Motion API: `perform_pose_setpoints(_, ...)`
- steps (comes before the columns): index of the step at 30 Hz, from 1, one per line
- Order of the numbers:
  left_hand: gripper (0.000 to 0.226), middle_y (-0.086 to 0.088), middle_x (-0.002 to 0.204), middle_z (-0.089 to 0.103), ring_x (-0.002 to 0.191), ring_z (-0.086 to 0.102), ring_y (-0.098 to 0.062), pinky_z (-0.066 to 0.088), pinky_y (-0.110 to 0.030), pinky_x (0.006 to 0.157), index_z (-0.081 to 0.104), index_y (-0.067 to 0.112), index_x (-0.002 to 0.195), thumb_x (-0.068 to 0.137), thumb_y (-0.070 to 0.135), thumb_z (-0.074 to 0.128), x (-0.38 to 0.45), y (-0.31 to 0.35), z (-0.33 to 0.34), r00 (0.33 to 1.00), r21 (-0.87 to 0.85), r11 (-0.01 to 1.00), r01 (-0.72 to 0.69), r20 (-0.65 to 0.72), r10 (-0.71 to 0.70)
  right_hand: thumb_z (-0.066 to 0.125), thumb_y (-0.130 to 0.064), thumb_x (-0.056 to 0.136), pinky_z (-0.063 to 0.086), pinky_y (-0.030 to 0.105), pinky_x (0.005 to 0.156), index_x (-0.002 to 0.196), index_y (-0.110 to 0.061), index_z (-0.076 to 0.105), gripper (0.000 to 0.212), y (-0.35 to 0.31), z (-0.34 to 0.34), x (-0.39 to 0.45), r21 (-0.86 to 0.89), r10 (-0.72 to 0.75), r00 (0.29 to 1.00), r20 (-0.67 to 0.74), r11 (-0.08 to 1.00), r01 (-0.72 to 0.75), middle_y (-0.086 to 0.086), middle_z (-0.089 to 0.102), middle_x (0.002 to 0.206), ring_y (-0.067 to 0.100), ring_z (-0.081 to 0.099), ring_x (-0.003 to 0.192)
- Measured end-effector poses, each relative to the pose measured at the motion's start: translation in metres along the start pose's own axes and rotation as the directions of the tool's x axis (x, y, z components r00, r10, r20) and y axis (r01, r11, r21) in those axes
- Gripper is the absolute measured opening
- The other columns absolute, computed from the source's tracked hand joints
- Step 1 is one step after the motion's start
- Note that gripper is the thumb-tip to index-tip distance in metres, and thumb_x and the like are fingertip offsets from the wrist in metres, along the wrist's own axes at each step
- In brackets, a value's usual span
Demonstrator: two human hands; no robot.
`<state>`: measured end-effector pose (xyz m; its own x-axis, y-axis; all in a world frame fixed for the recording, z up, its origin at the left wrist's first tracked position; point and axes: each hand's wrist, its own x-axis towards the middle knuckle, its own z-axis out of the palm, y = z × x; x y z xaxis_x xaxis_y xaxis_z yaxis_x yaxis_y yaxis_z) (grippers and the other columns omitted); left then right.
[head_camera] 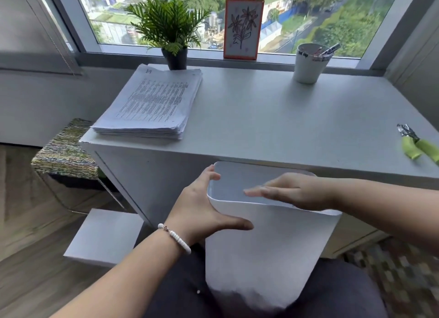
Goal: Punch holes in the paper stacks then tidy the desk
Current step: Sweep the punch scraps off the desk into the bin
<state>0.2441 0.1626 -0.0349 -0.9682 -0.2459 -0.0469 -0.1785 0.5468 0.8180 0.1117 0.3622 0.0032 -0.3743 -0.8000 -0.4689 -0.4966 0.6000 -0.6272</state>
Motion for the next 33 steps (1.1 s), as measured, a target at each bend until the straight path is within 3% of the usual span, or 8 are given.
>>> perform_pose_setpoints(4, 0.104, 0.042, 0.136, 0.028, 0.123, 0.033, 0.015, 0.025, -0.002, 0.088, 0.044, 0.037, 0.118, 0.027, 0.06, 0.089, 0.001, 0.001, 0.0, 1.0, 0.021, 1.0, 0.005, -0.004, -0.005, 0.04, -0.036, 0.102, 0.027, 0.004, 0.103, 0.117, -0.027, 0.066, 0.031, 0.018, -0.036, 0.016, 0.175, -0.059, 0.903, -0.426, 0.974, 0.146, -0.01, 0.061, 0.13, -0.005, 0.049, 0.122)
perform_pose_setpoints(7, 0.102, 0.041, 0.137, 0.027, 0.122, 0.032, 0.015, 0.026, -0.007, 0.09, 0.044, 0.037, 0.118, 0.029, 0.06, 0.089, 0.0, 0.004, 0.0, 1.0, 0.038, 0.999, 0.012, 0.008, -0.012, 0.035, -0.033, 0.104, 0.013, 0.021, 0.116, 0.141, -0.024, 0.044, 0.04, 0.061, -0.08, 0.038, 0.055, 0.107, 0.806, -0.582, 0.994, -0.093, -0.001, 0.036, 0.153, 0.009, 0.025, 0.143)
perform_pose_setpoints(11, 0.105, 0.042, 0.131, 0.03, 0.12, 0.03, 0.015, 0.026, -0.007, 0.089, 0.044, 0.037, 0.122, 0.031, 0.059, 0.089, -0.001, 0.005, -0.002, 1.0, 0.059, 0.998, 0.008, 0.013, -0.009, 0.022, -0.051, 0.101, -0.002, 0.047, 0.118, 0.154, -0.018, 0.011, 0.064, 0.1, -0.088, 0.062, -0.22, 0.317, 0.757, -0.571, 0.83, -0.513, 0.006, 0.0, 0.162, 0.021, -0.004, 0.149)
perform_pose_setpoints(18, 0.101, 0.046, 0.127, 0.031, 0.118, 0.038, 0.009, 0.052, -0.027, 0.082, 0.046, 0.039, 0.116, 0.028, 0.058, 0.091, 0.0, 0.007, -0.002, 0.999, 0.085, 0.995, 0.049, 0.007, -0.05, 0.021, -0.052, 0.1, -0.014, 0.043, 0.117, 0.154, -0.021, -0.003, 0.067, 0.022, -0.017, 0.069, -0.485, 0.065, 0.964, -0.256, 0.854, -0.186, -0.001, -0.016, 0.16, 0.012, -0.018, 0.146)
perform_pose_setpoints(22, 0.099, 0.039, 0.134, 0.032, 0.118, 0.034, 0.012, 0.031, -0.009, 0.086, 0.047, 0.037, 0.117, 0.03, 0.054, 0.092, -0.001, 0.01, -0.002, 0.999, 0.066, 0.997, 0.046, 0.014, -0.047, 0.026, -0.058, 0.098, -0.006, 0.034, 0.119, 0.147, -0.036, 0.035, 0.054, -0.006, -0.005, 0.036, -0.103, -0.017, 0.998, 0.057, 0.994, 0.023, -0.021, 0.008, 0.159, -0.004, -0.008, 0.144)
perform_pose_setpoints(25, 0.098, 0.036, 0.139, 0.032, 0.119, 0.033, 0.011, 0.029, -0.012, 0.089, 0.048, 0.035, 0.117, 0.032, 0.051, 0.093, -0.002, 0.011, -0.003, 0.999, 0.05, 0.998, 0.045, 0.019, -0.046, 0.035, -0.066, 0.091, 0.012, 0.026, 0.117, 0.122, -0.048, 0.061, 0.043, -0.005, -0.013, 0.011, 0.21, -0.084, 0.994, -0.072, 0.973, 0.097, -0.029, 0.037, 0.146, -0.01, 0.019, 0.14)
perform_pose_setpoints(29, 0.098, 0.035, 0.14, 0.031, 0.121, 0.032, 0.011, 0.027, -0.013, 0.092, 0.047, 0.036, 0.117, 0.031, 0.054, 0.092, -0.003, 0.011, -0.003, 0.998, 0.052, 0.997, 0.058, 0.023, -0.059, 0.031, -0.035, 0.104, 0.005, 0.029, 0.121, 0.138, -0.023, 0.049, 0.04, 0.058, -0.057, -0.006, 0.213, 0.155, 0.799, -0.582, 0.976, -0.034, -0.004, 0.034, 0.154, 0.008, 0.018, 0.145)
perform_pose_setpoints(33, 0.1, 0.036, 0.141, 0.03, 0.126, 0.032, 0.01, 0.028, -0.013, 0.093, 0.047, 0.036, 0.117, 0.029, 0.056, 0.091, -0.003, 0.011, -0.002, 0.998, 0.044, 0.997, 0.062, 0.025, -0.063, 0.028, -0.049, 0.101, -0.002, 0.044, 0.119, 0.153, -0.021, 0.02, 0.059, 0.125, -0.072, -0.008, 0.086, 0.497, 0.614, -0.613, 0.814, -0.574, 0.003, 0.005, 0.162, 0.021, -0.002, 0.149)
